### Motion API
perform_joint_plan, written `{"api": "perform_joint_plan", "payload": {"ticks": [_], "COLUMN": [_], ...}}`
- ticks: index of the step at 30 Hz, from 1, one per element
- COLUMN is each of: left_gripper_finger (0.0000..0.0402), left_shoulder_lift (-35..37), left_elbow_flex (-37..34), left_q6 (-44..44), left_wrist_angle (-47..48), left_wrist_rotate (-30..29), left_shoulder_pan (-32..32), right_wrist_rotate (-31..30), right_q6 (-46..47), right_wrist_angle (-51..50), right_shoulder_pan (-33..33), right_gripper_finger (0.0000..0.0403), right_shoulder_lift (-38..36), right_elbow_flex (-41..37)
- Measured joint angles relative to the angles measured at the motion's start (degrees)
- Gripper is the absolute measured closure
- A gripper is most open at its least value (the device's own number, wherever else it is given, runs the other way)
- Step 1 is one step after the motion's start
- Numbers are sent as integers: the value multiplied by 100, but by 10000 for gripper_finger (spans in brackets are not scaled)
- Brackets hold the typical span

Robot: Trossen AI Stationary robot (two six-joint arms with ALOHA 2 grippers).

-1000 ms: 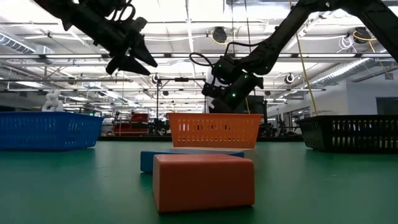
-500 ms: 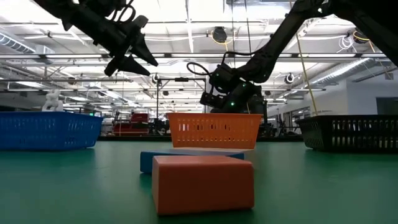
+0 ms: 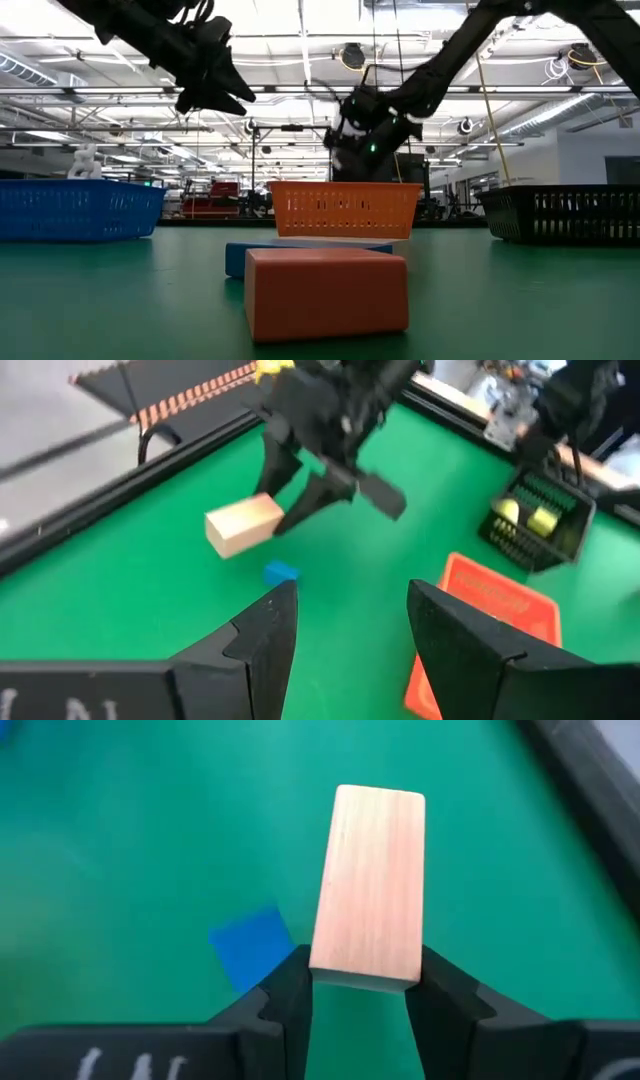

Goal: Sort & place blocks by color
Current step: Put the top brown block into the orange bin

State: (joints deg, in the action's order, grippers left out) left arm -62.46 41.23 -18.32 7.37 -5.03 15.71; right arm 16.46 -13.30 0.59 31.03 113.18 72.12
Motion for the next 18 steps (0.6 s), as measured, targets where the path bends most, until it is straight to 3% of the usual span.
{"api": "perform_joint_plan", "payload": {"ticks": [5,10,18], "left_gripper_finger": [211,210,202], "left_shoulder_lift": [-39,-190,-568], "left_elbow_flex": [0,-1,2], "left_q6": [1121,2075,2271], "left_wrist_angle": [-40,-200,-1024], "left_wrist_rotate": [-12,-11,-109], "left_shoulder_pan": [-277,-711,-1148], "right_wrist_rotate": [11,-15,-994], "right_q6": [329,394,792], "right_wrist_angle": [-465,-766,-760], "right_shoulder_pan": [-169,-811,-2060], "right_gripper_finger": [290,290,290], "right_shoulder_lift": [-737,-1433,-2165], "right_elbow_flex": [-27,-265,-681]}}
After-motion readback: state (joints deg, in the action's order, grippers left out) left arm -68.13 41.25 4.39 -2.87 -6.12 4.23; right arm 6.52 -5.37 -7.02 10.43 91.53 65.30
